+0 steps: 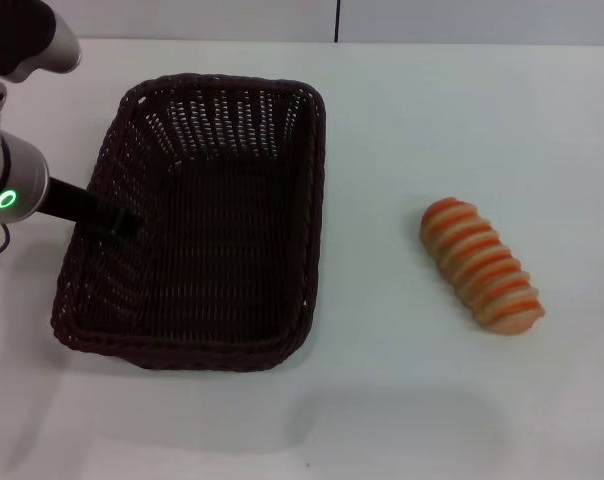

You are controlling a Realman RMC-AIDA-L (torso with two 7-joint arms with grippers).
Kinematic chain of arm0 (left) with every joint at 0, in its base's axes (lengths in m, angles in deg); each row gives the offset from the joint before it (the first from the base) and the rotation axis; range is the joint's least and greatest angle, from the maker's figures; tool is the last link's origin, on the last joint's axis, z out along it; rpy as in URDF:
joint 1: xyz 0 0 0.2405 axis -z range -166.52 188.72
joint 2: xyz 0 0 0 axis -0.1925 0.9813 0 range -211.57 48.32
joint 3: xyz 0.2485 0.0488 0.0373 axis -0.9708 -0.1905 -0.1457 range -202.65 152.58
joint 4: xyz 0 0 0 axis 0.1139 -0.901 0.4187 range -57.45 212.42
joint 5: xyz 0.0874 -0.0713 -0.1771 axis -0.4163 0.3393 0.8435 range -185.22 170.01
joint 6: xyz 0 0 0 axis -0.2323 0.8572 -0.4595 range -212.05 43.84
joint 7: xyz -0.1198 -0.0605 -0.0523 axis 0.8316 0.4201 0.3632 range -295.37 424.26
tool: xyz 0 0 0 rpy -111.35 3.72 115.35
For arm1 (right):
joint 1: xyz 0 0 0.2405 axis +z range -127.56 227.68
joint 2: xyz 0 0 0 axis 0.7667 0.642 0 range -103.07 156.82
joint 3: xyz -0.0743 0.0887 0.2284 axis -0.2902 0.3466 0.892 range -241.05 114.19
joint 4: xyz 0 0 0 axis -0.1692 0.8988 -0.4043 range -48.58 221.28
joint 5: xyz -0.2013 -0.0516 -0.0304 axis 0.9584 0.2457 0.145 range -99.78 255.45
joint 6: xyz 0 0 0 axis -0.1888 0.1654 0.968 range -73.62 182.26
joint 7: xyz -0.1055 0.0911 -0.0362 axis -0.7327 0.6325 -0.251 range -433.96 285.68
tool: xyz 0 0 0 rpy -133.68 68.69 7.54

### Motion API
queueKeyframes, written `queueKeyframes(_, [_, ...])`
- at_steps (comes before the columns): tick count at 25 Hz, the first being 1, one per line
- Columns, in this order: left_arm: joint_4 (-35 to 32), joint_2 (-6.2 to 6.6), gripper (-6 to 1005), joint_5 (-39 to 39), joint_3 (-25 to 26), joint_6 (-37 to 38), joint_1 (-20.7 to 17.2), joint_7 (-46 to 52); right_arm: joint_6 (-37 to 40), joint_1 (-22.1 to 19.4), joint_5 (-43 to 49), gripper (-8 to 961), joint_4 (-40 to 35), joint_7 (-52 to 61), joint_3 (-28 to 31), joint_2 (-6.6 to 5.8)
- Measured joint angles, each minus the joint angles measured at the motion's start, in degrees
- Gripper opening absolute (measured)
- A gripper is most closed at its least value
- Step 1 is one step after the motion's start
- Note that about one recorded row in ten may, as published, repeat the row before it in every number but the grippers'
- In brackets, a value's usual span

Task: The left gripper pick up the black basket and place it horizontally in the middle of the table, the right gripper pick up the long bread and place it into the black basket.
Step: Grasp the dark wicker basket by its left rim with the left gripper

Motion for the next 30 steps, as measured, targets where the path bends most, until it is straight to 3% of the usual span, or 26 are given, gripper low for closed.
queueKeyframes(3, [0.1, -0.01, 653, -0.2, -0.7, 0.0, 0.7, -1.1, 0.0, 0.0, 0.0, 828, 0.0, 0.0, 0.0, 0.00])
queueKeyframes(6, [-0.1, -0.04, 408, -0.2, -0.8, -0.1, 1.2, -2.0, 0.0, 0.0, 0.0, 828, -0.1, 0.0, 0.0, 0.00])
queueKeyframes(14, [-1.2, -0.01, 323, 0.2, -0.2, 0.1, 3.4, -9.4, 0.0, 0.1, -0.2, 828, -0.1, 0.0, 0.0, 0.00])
queueKeyframes(19, [-3.7, 0.06, 313, 3.4, 6.3, -1.5, 7.5, -18.6, 0.1, 0.3, -0.2, 828, -0.1, 0.0, 0.0, 0.00])
queueKeyframes(22, [-7.3, 0.17, 308, 9.9, 12.5, -4.3, 10.8, -27.4, 0.4, 0.3, -0.3, 828, 0.0, 0.0, 0.0, 0.00])
queueKeyframes(23, [-10.1, 0.20, 306, 12.0, 16.7, -6.4, 13.3, -32.1, 0.5, 0.2, -0.4, 828, 0.0, 0.0, 0.0, 0.00])
queueKeyframes(30, [-17.3, 0.32, 275, 14.6, 23.7, -9.6, 19.3, -42.3, 0.7, -0.2, -0.4, 828, 0.1, 0.1, 0.0, 0.00])
